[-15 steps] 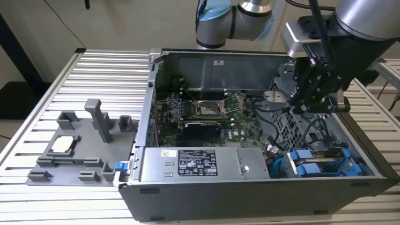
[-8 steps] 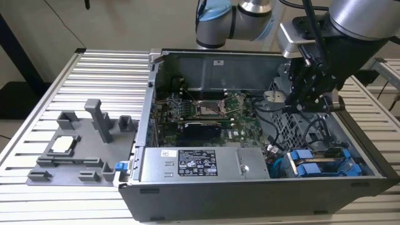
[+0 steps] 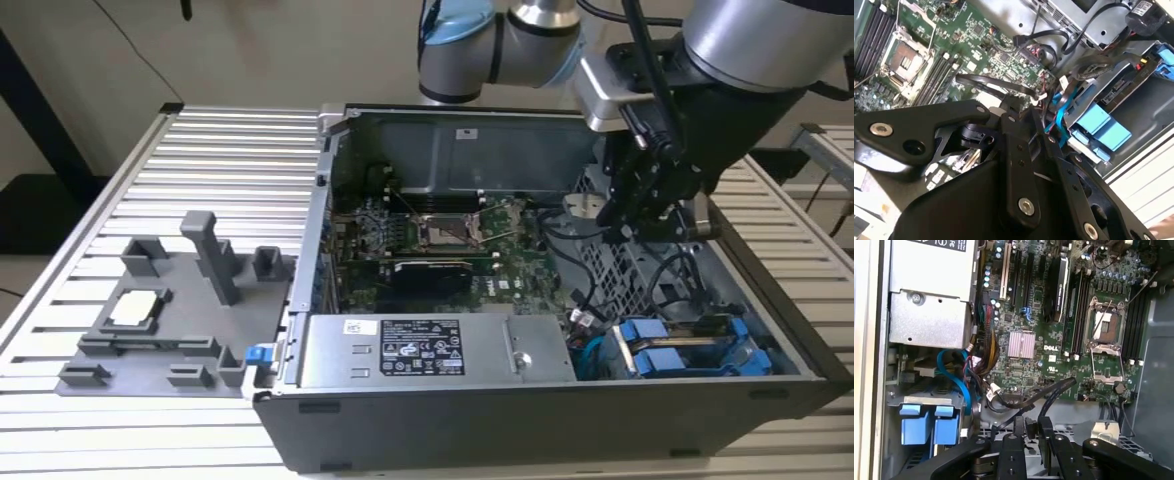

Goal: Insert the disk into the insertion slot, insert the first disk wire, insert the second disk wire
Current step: 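Insert the first disk wire, then insert the second disk wire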

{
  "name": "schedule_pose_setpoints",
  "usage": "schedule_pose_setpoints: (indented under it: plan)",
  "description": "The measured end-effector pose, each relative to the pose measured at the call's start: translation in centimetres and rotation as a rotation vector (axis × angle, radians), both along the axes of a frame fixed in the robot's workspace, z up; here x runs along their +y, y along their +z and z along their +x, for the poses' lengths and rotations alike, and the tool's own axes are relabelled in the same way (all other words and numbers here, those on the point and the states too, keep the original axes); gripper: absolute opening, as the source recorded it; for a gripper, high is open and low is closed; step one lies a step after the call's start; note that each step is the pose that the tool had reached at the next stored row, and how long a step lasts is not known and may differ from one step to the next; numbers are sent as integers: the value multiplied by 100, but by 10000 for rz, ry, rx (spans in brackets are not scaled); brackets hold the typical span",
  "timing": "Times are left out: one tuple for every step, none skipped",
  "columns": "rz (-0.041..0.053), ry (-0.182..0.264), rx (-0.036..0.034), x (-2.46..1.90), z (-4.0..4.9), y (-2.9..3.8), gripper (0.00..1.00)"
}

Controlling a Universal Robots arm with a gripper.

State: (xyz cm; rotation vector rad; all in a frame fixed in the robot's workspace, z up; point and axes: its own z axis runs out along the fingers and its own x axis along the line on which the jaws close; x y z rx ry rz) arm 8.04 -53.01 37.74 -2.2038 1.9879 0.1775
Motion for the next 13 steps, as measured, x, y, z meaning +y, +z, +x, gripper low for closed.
schedule_pose_setpoints:
  plan:
    - [-1, 13, -15, 5, -15, -2, 27]
    - [-5, 13, -26, 8, -31, -4, 27]
    - [-9, 13, -38, 10, -44, -7, 27]
    - [-16, 13, -52, 12, -53, -9, 27]
    - [-20, 12, -67, 13, -57, -13, 27]
    - [-24, 14, -84, 14, -57, -17, 27]
    - [-35, 15, -103, 14, -57, -21, 27]
    - [-47, 17, -117, 14, -57, -24, 27]
    - [-52, 17, -125, 14, -57, -26, 27]
    - [-54, 17, -125, 14, -58, -25, 27]
    - [-55, 18, -125, 14, -58, -26, 27]
    - [-56, 17, -125, 14, -58, -26, 27]
    - [-57, 18, -125, 14, -58, -26, 27]
